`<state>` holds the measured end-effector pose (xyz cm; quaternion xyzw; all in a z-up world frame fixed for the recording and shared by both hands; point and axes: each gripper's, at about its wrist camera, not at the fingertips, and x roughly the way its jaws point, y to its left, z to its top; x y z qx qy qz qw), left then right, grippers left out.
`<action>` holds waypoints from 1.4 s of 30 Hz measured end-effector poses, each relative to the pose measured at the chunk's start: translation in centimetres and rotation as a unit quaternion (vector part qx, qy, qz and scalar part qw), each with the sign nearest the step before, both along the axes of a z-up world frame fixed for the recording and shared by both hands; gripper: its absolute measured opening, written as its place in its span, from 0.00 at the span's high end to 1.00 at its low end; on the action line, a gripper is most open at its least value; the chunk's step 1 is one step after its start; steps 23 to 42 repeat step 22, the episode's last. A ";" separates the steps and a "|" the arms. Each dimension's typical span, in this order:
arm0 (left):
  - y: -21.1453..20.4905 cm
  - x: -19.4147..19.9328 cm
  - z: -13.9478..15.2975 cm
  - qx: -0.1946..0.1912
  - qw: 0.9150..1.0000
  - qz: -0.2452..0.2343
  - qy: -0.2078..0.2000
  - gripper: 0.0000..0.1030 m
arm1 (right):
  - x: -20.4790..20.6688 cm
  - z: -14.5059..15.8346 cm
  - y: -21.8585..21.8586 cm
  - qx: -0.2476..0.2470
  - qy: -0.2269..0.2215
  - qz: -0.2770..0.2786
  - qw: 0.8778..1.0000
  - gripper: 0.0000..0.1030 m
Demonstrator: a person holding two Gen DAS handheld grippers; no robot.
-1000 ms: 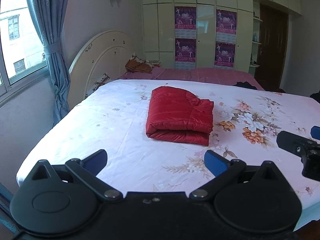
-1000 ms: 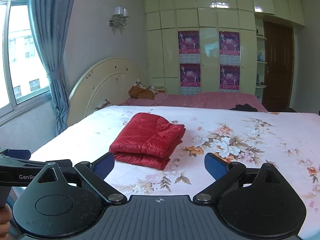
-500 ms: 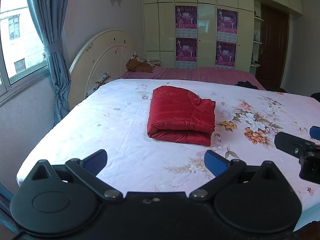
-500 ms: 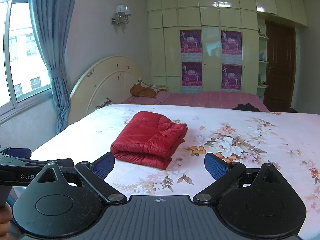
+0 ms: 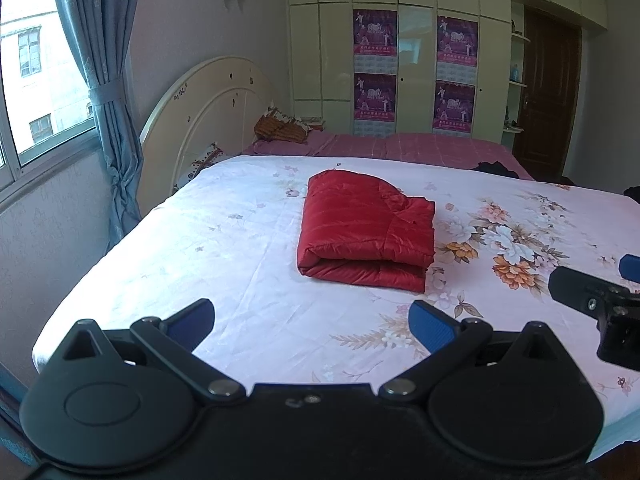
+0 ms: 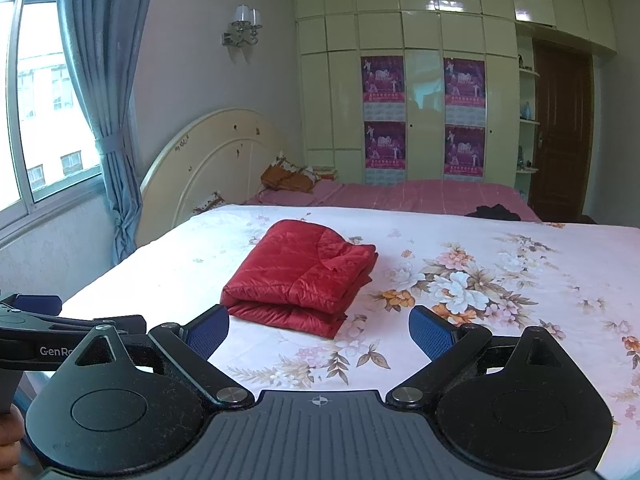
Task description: Fold large clothes
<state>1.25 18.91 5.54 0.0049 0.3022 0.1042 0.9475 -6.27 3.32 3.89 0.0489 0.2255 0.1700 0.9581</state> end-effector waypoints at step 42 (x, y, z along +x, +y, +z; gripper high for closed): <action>1.6 4.8 -2.2 -0.029 0.999 -0.026 0.024 0.00 | 4.1 -2.5 0.1 -0.018 0.034 -0.012 0.999 0.07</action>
